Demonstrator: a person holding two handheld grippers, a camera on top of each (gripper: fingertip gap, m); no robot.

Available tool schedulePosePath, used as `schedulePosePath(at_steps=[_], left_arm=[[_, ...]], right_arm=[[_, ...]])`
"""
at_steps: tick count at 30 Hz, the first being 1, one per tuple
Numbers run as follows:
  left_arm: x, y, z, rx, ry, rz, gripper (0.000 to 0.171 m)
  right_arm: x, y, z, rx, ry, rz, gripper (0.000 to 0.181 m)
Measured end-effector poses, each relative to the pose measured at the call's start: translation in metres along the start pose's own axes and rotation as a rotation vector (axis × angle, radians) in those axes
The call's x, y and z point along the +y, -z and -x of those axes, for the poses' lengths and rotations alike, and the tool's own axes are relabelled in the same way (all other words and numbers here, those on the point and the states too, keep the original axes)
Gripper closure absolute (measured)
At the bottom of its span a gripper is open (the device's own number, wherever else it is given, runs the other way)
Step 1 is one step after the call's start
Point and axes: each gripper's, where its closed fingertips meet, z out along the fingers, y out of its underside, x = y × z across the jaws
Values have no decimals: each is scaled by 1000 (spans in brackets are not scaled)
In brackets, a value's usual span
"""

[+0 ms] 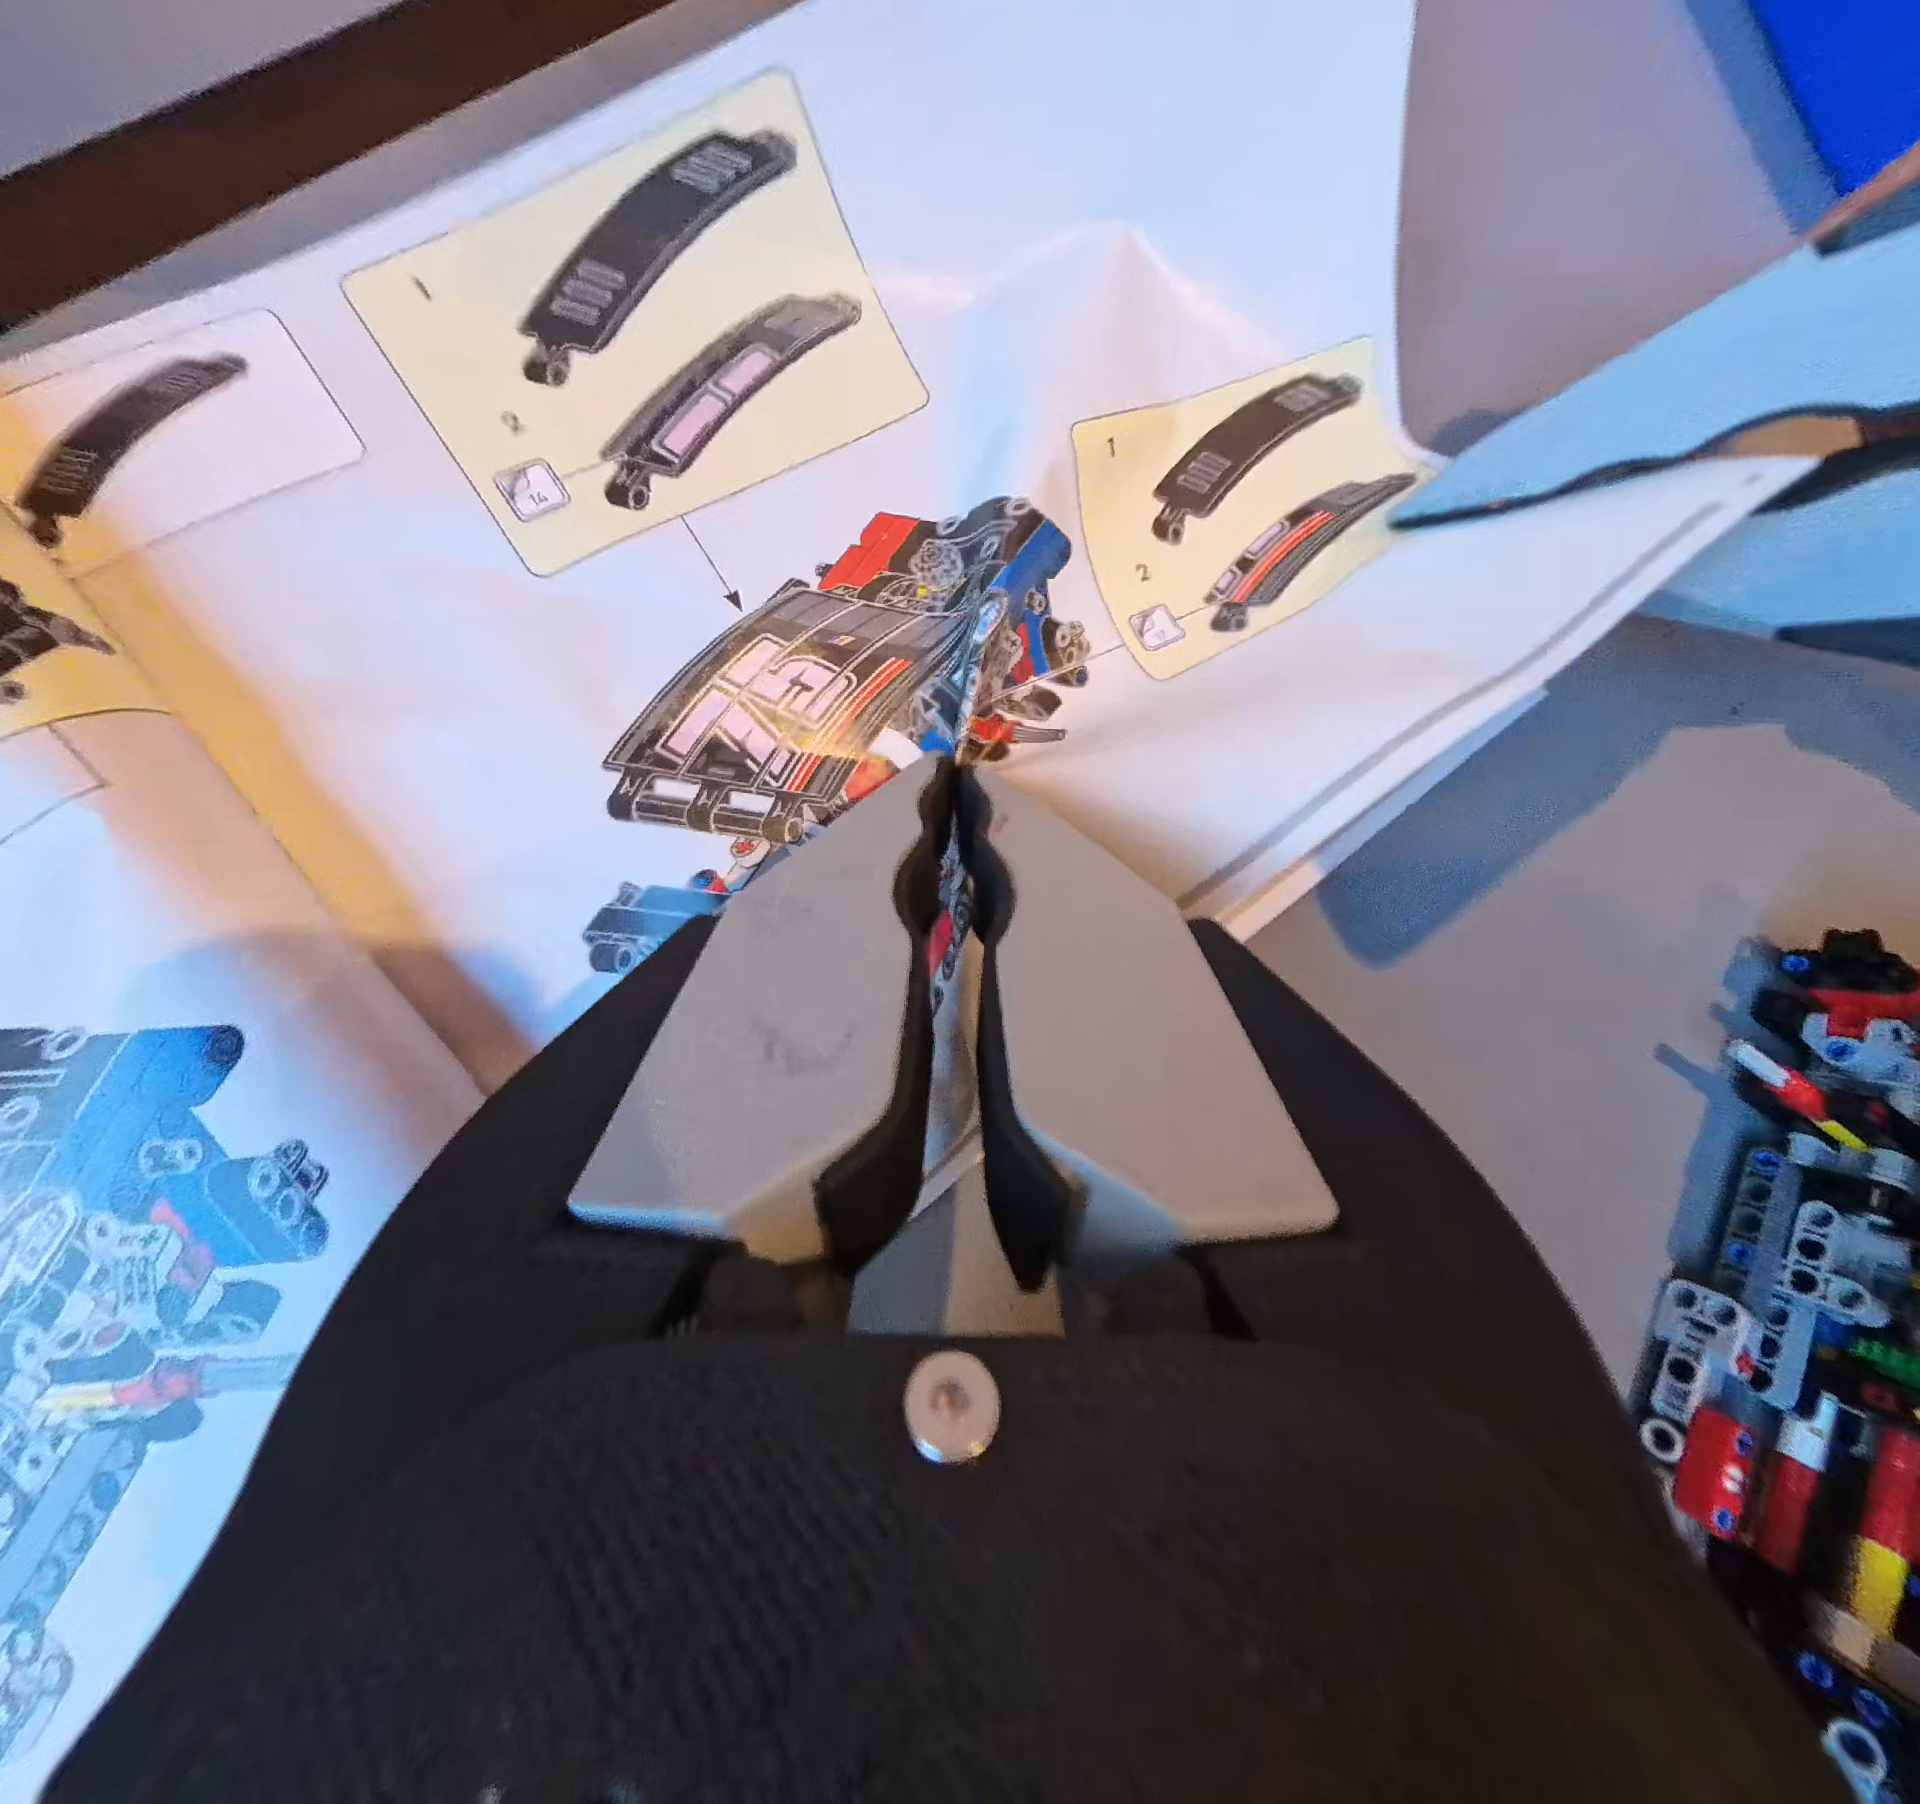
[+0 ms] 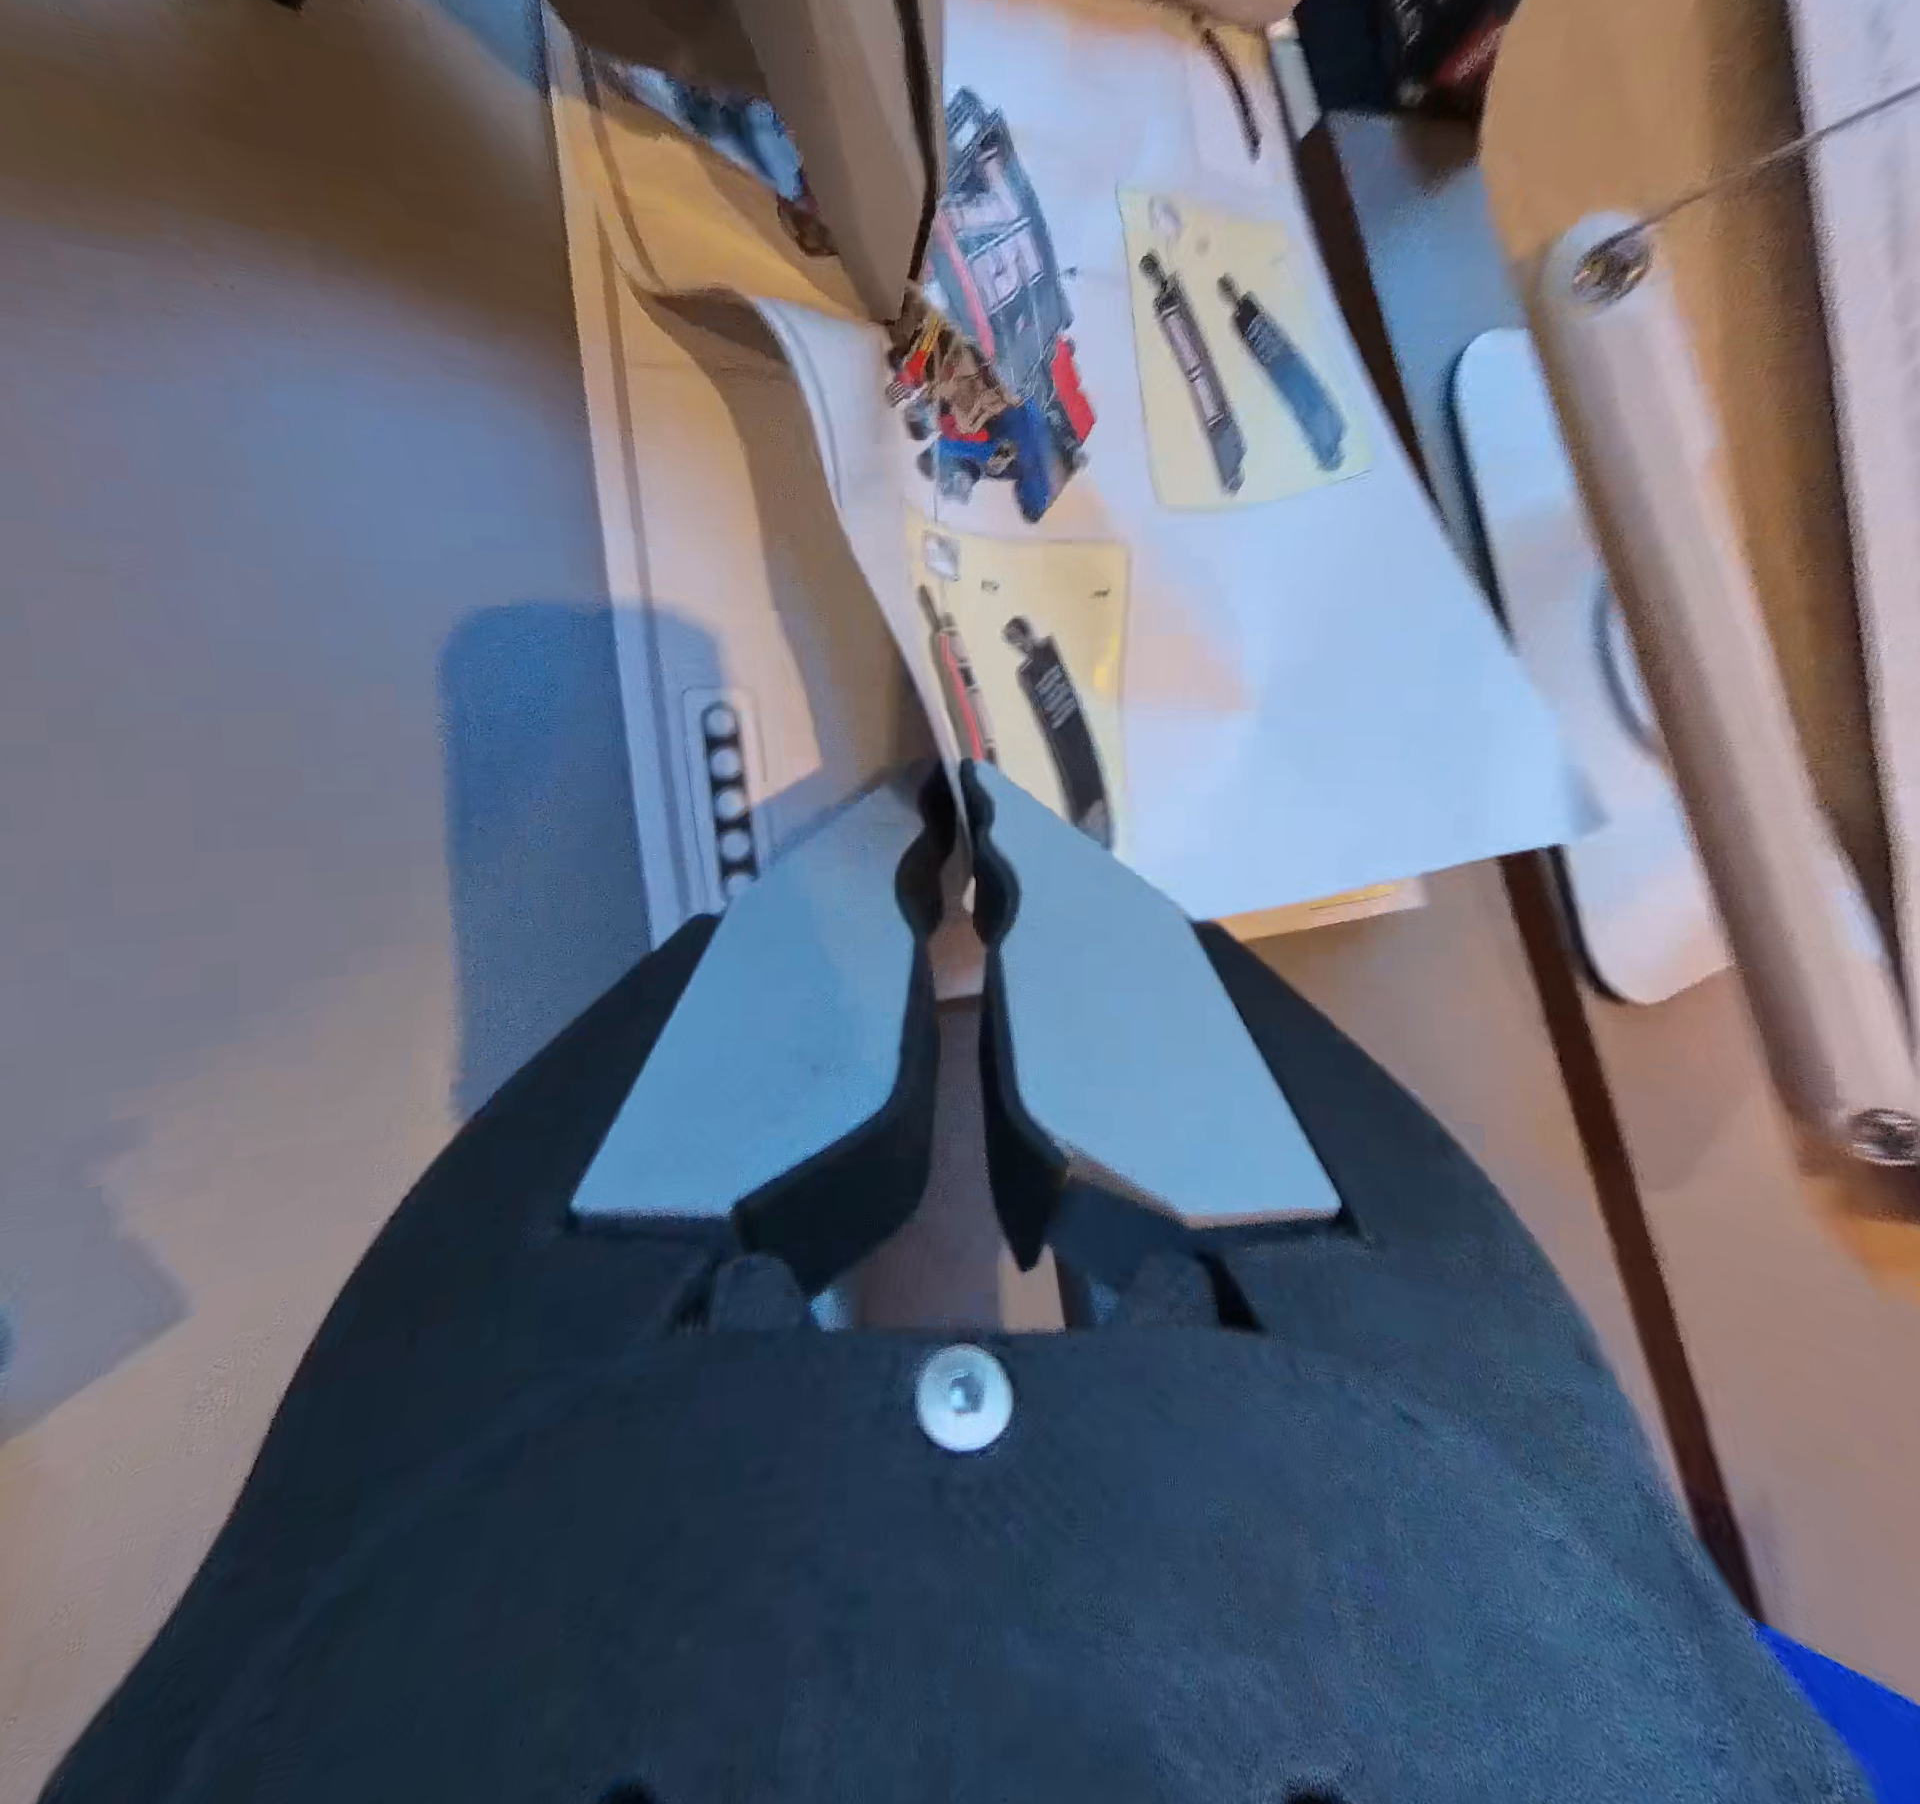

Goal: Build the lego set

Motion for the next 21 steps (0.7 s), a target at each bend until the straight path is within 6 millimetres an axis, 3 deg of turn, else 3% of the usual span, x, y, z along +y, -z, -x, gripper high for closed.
schedulePosePath(at_steps=[1,2,3,4,7,10,11,12,14,16,17,19,21], left_arm=[[-4,7,-2,1,-24,-29,171],[-9,17,-7,-3,-66,-68,149],[-15,28,-12,-32,-116,-107,111],[-20,38,-19,-66,-173,-148,95],[-28,48,-50,-129,-338,-170,83],[-44,54,-50,-255,-409,-194,130],[-52,63,-46,-280,-389,-248,163],[-58,75,-37,-317,-350,-309,171],[-58,102,-15,-336,-215,-393,171],[-46,137,20,-406,-93,-470,171],[-35,152,38,-442,-41,-486,171],[-6,170,70,-454,98,-486,171],[15,181,97,-464,193,-496,171]], right_arm=[[-6,3,-6,12,-11,1,181],[-14,8,-14,36,-26,-9,181],[-25,13,-24,62,-36,-34,181],[-37,18,-31,64,-47,-63,181],[-81,27,-39,18,-60,-127,181],[-126,32,-41,7,-41,-197,181],[-139,33,-41,-3,-50,-218,181],[-150,36,-43,-4,-60,-242,181],[-167,47,-49,29,-101,-312,172],[-167,55,-49,20,-185,-381,147],[-159,50,-37,-54,-220,-390,155],[-126,22,-8,-210,-264,-286,174],[-84,-14,12,-257,-258,-101,164]])
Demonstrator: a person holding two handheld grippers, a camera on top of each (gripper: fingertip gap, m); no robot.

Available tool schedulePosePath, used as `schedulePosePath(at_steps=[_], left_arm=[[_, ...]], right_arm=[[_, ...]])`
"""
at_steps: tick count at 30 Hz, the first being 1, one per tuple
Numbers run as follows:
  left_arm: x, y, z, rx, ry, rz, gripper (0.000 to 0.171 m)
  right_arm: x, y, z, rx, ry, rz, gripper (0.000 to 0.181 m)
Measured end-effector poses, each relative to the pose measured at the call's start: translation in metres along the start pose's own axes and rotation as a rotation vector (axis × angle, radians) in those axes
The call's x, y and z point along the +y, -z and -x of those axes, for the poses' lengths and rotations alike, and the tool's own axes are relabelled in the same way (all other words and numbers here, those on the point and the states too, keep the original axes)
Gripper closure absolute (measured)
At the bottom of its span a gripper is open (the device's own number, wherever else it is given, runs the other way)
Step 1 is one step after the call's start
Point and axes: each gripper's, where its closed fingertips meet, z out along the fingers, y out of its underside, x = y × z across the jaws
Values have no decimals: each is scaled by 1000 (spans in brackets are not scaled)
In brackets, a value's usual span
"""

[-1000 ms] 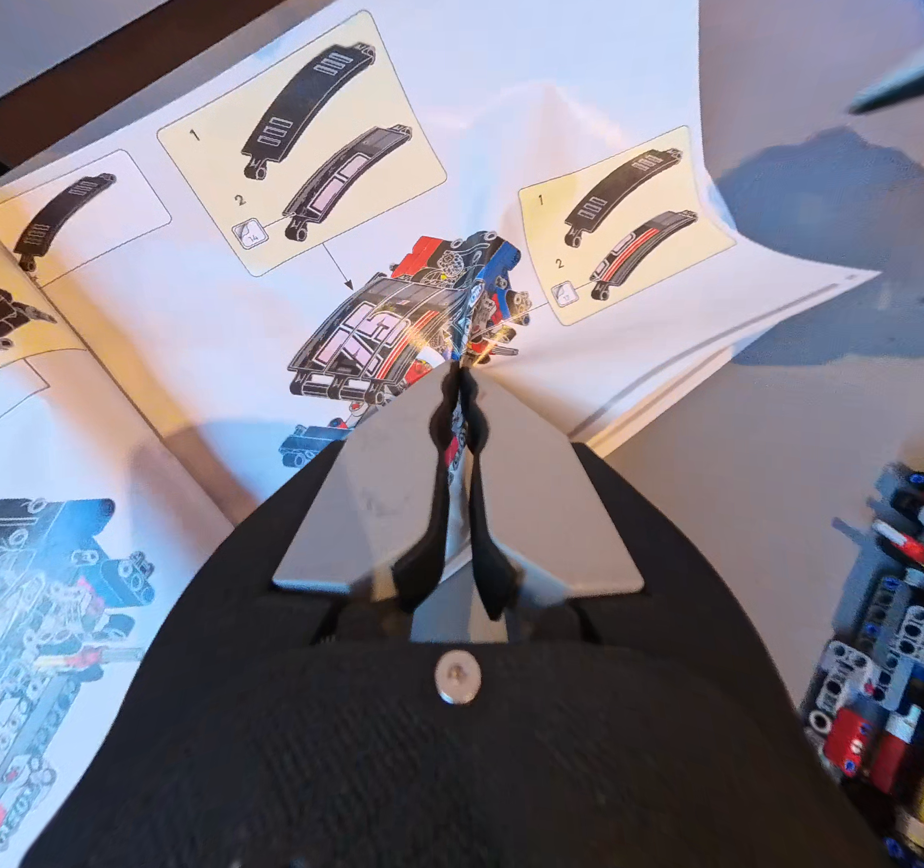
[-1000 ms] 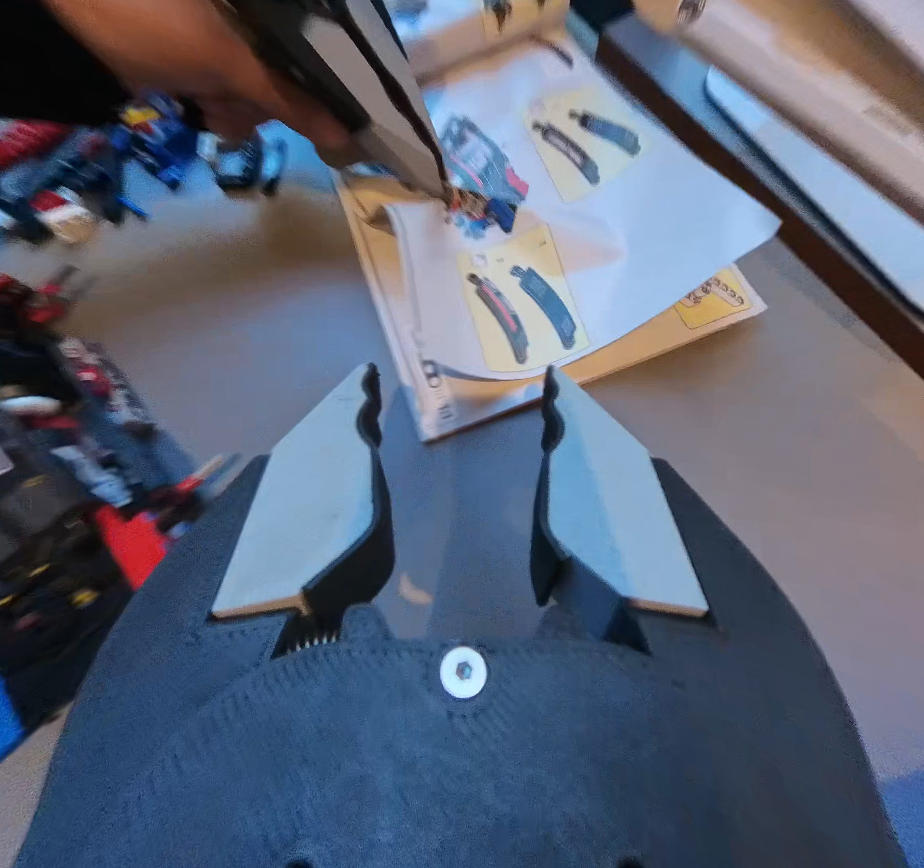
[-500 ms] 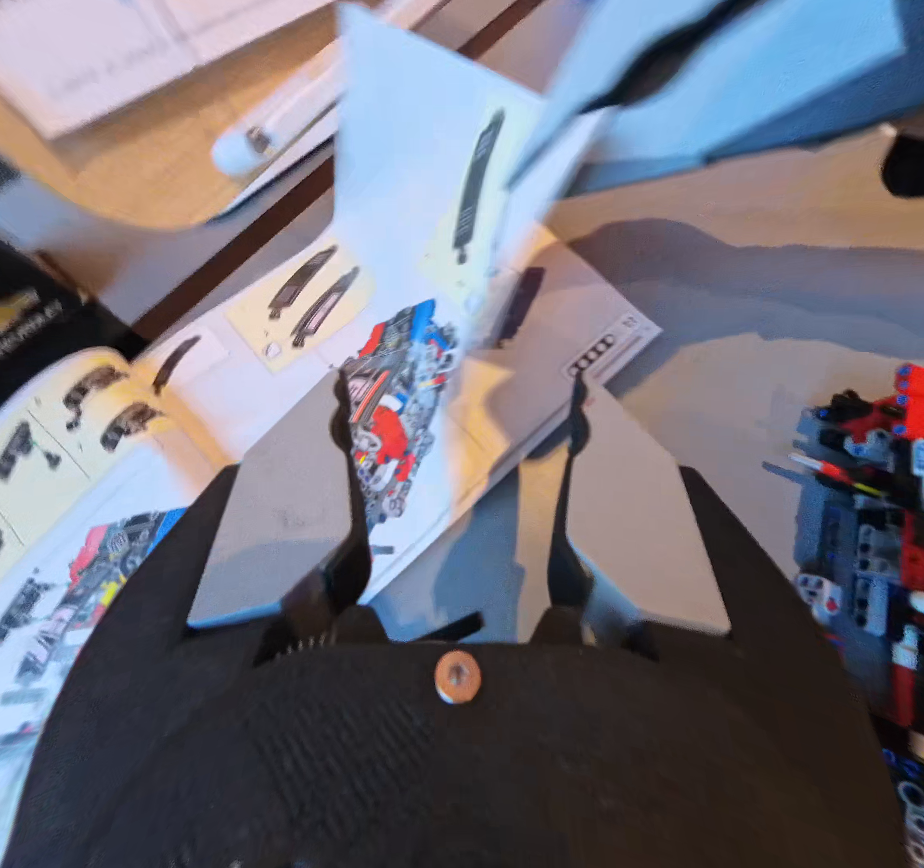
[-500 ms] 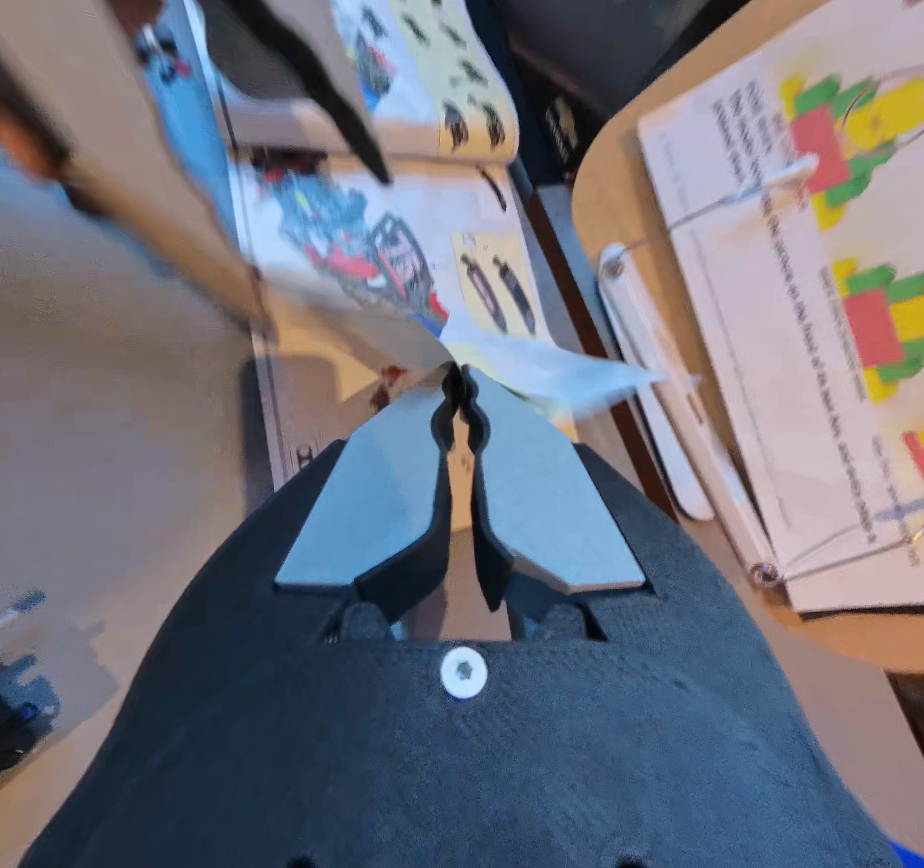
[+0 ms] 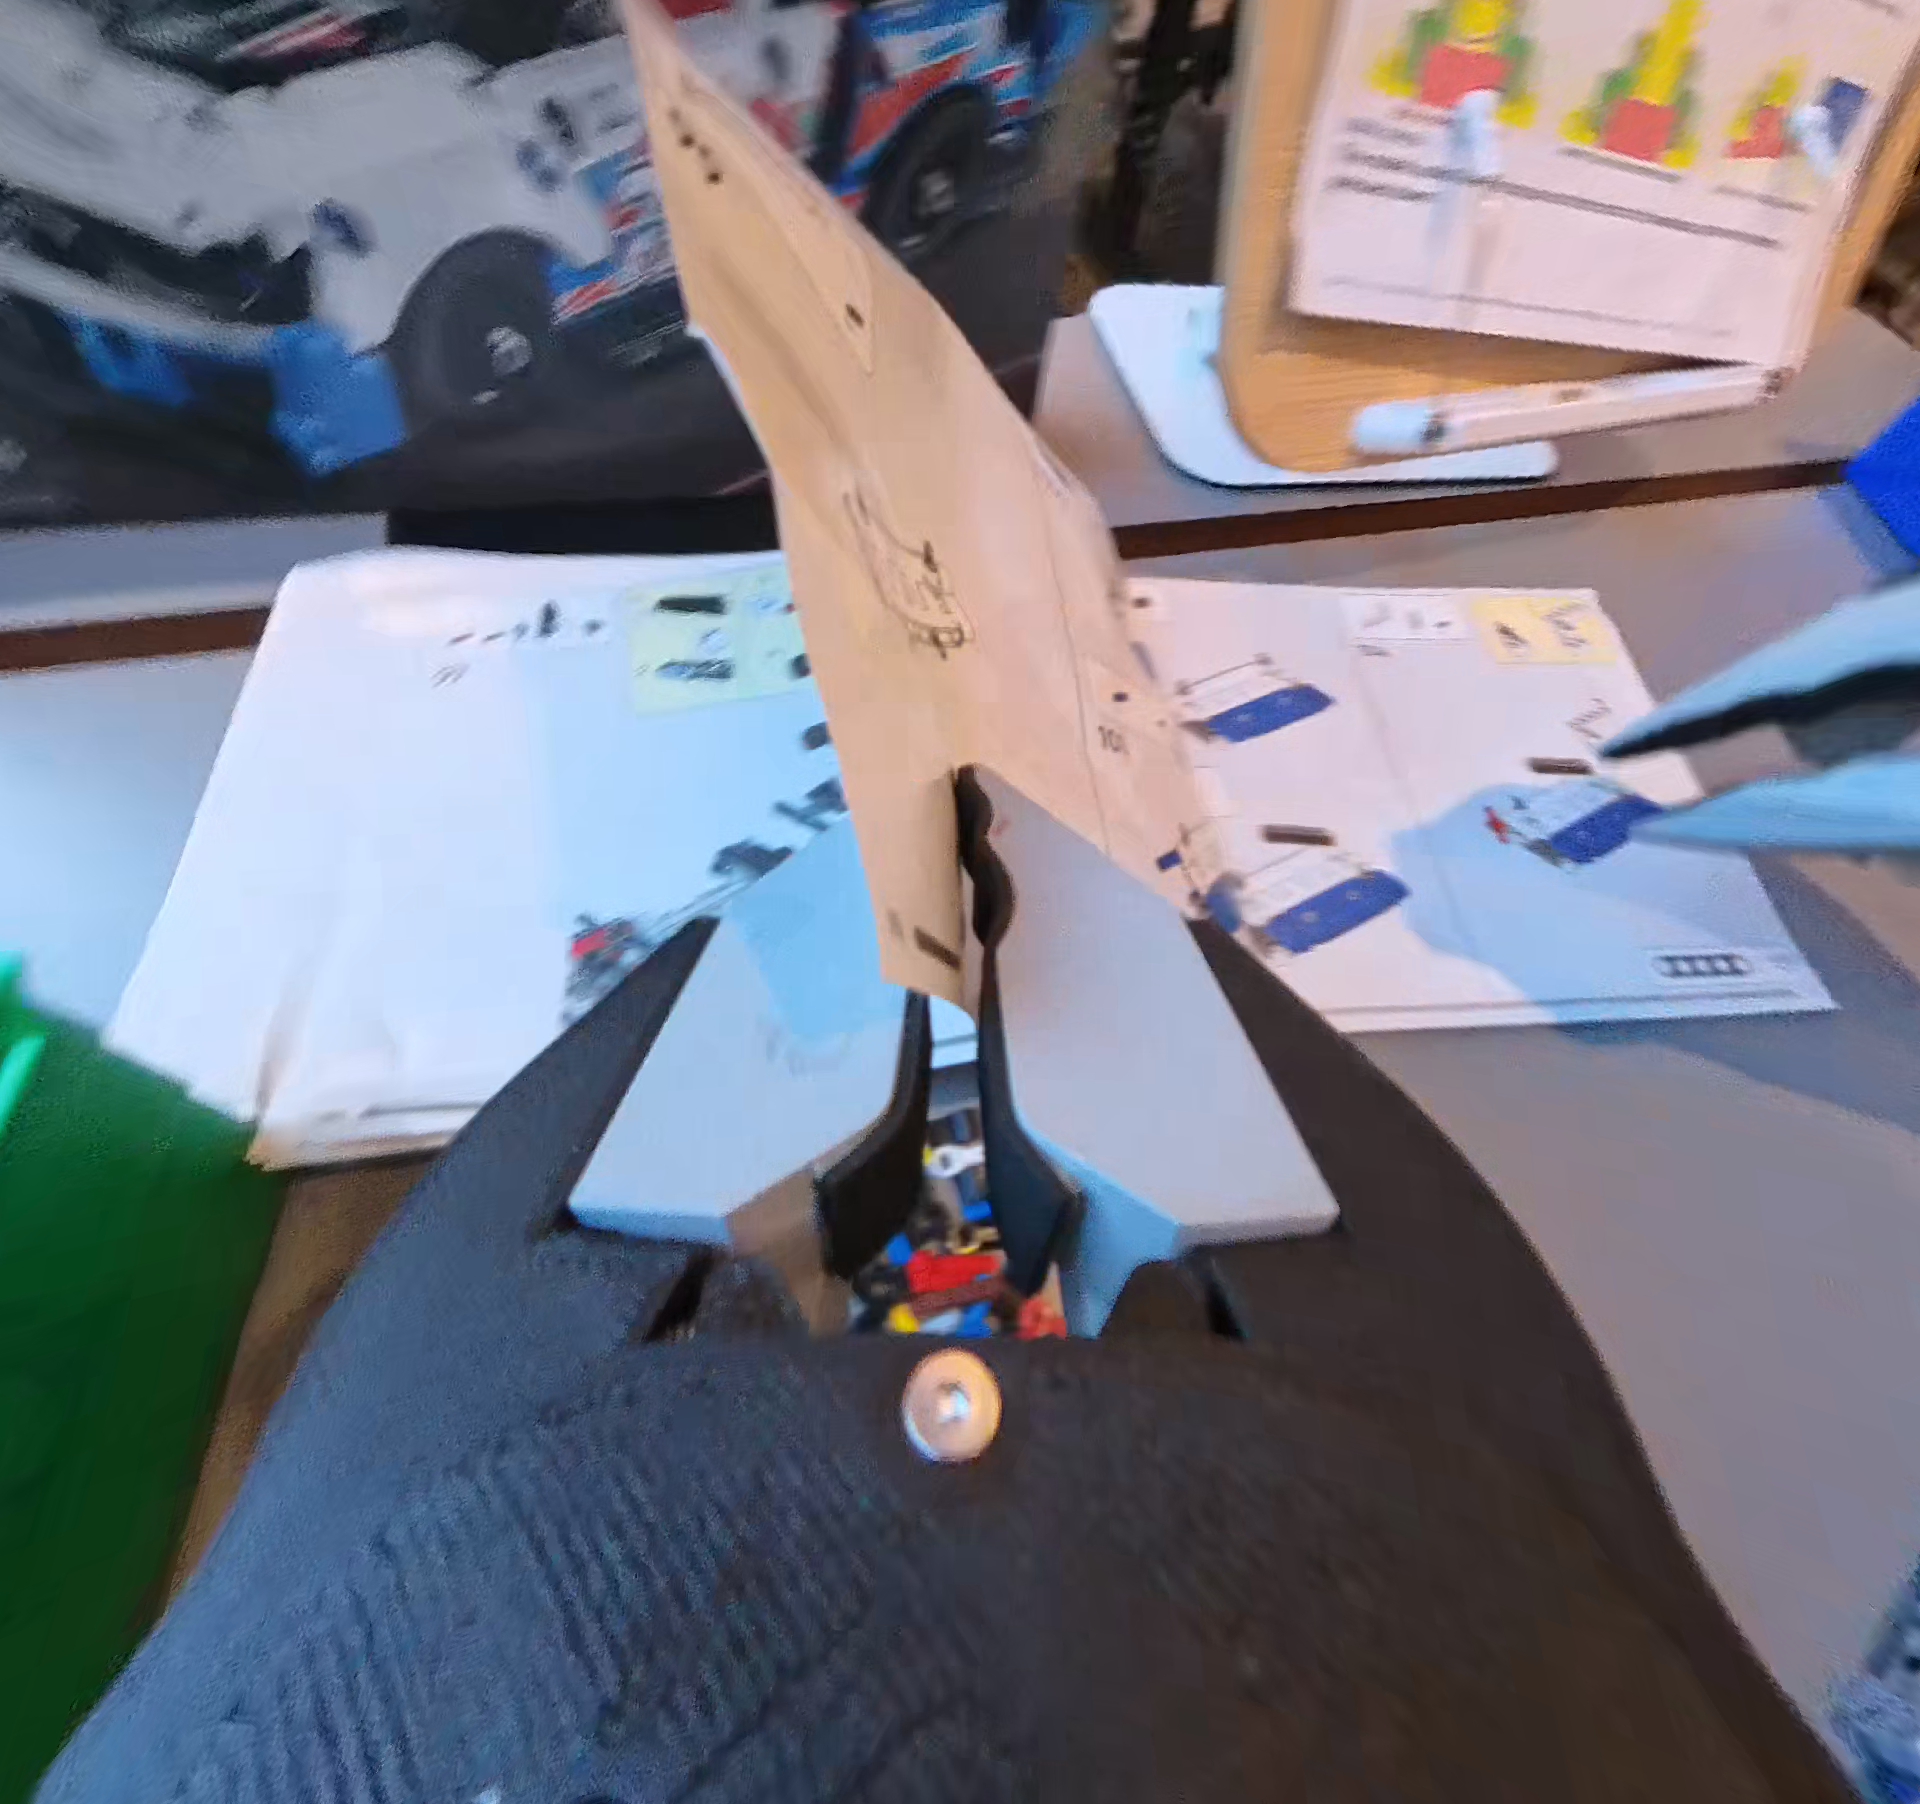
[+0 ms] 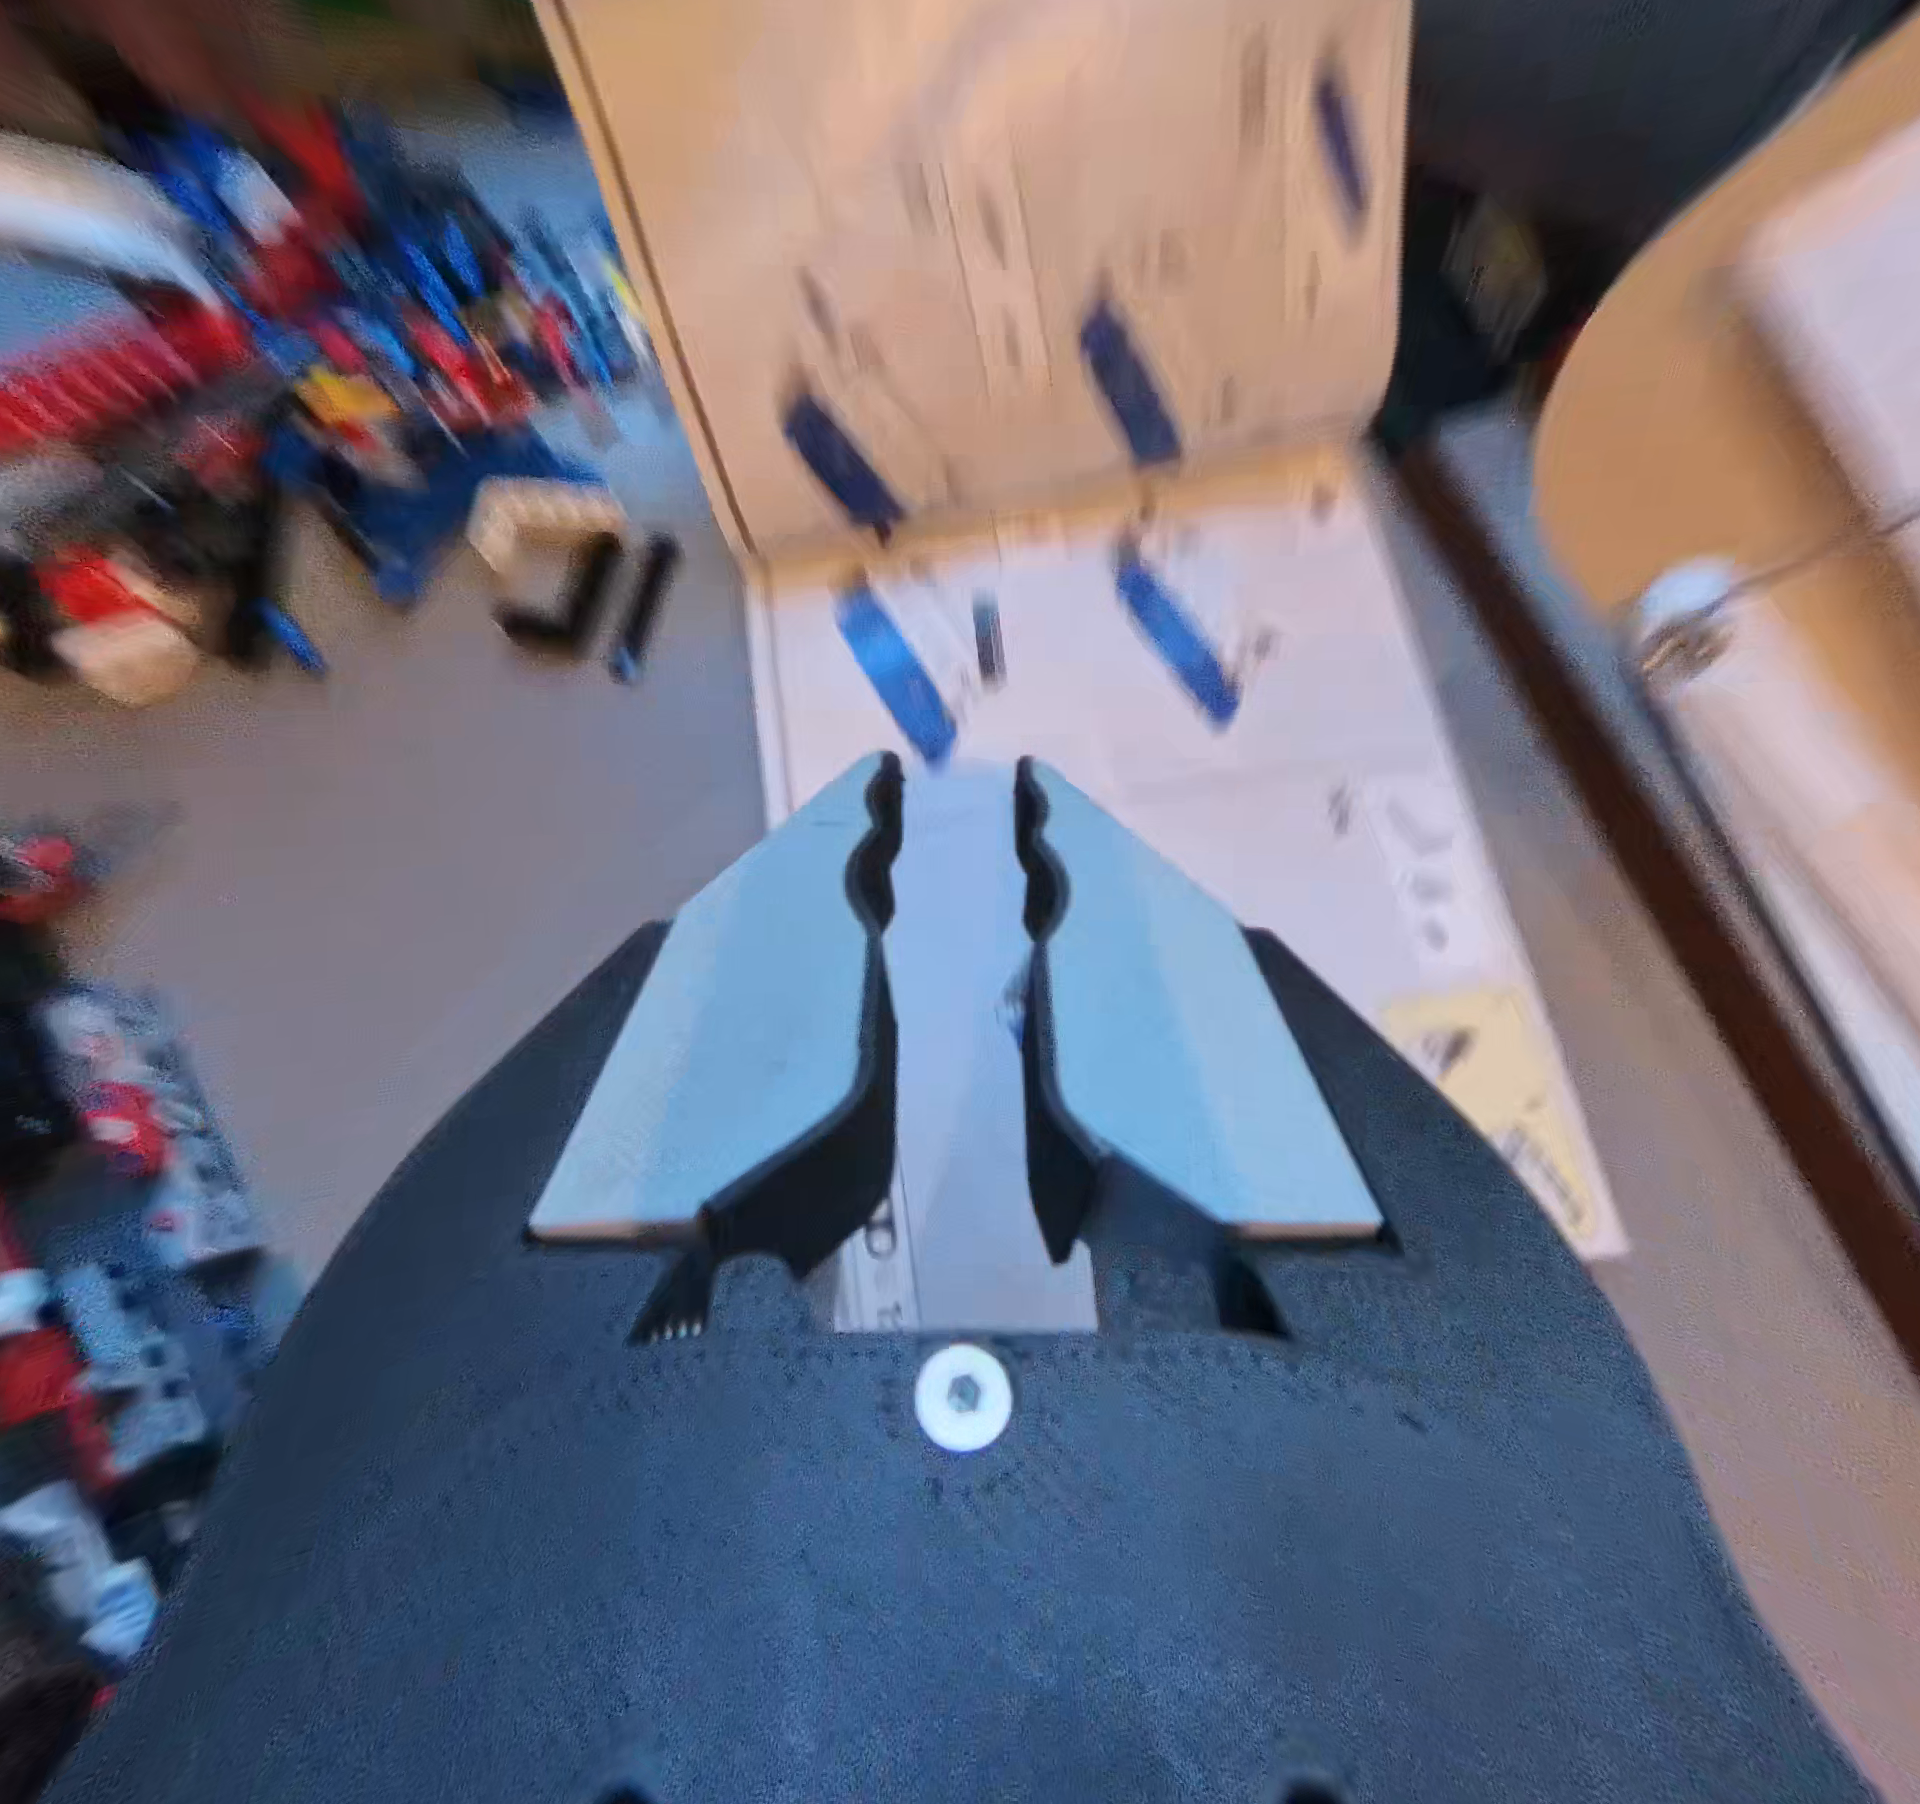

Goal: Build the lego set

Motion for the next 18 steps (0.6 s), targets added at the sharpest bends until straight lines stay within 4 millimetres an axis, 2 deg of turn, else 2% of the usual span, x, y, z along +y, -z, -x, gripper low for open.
schedulePosePath(at_steps=[2,3,4,7,9,14,16,18], left_arm=[[6,-1,26,-23,32,9,171],[12,-3,40,-53,31,47,171],[17,-5,52,-81,28,85,169],[26,-4,82,-134,97,144,161],[24,3,95,-152,127,156,156],[6,32,102,-191,79,136,145],[-2,44,85,-147,43,125,128],[-4,56,68,-129,-54,137,120]], right_arm=[[33,-23,-1,29,63,144,165],[46,-30,0,45,109,199,173],[51,-33,0,69,157,218,180],[55,-30,-5,138,245,255,181],[60,-26,-10,172,272,280,181],[72,-14,-25,210,167,283,181],[75,-11,-26,204,98,267,181],[75,-6,-24,209,67,281,181]])
